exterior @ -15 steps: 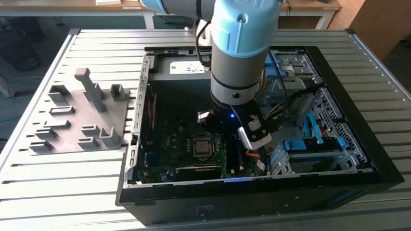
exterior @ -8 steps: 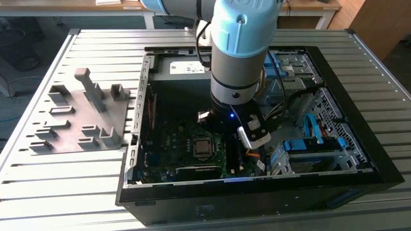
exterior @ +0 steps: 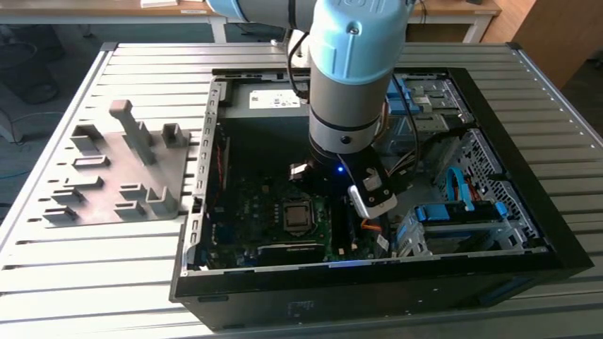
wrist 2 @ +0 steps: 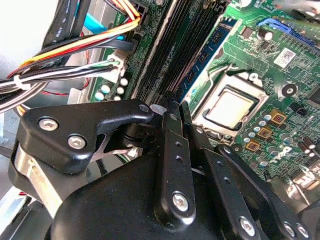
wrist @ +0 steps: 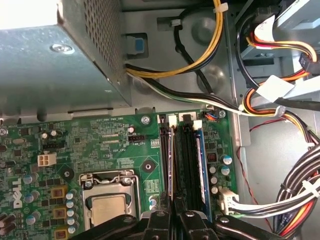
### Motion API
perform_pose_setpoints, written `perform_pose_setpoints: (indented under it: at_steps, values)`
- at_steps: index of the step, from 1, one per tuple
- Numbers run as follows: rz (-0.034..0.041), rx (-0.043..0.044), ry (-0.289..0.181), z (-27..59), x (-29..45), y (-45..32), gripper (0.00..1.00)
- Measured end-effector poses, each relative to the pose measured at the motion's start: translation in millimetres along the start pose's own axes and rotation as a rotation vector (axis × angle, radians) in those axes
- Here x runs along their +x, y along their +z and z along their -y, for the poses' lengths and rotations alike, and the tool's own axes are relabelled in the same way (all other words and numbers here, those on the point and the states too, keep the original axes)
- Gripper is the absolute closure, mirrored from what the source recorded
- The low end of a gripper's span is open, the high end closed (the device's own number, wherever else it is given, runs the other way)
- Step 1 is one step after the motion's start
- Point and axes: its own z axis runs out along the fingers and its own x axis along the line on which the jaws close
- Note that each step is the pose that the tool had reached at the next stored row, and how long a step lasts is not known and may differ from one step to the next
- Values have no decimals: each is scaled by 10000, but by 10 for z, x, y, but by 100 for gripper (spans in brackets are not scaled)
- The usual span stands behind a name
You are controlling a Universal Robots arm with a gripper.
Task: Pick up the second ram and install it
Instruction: 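Insert the second ram into the second slot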
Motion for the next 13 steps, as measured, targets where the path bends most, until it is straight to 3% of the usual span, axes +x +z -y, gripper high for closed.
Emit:
perform_pose_setpoints:
  at_steps: [13]
  values:
    - [9,2,112,46,-25,-4,86]
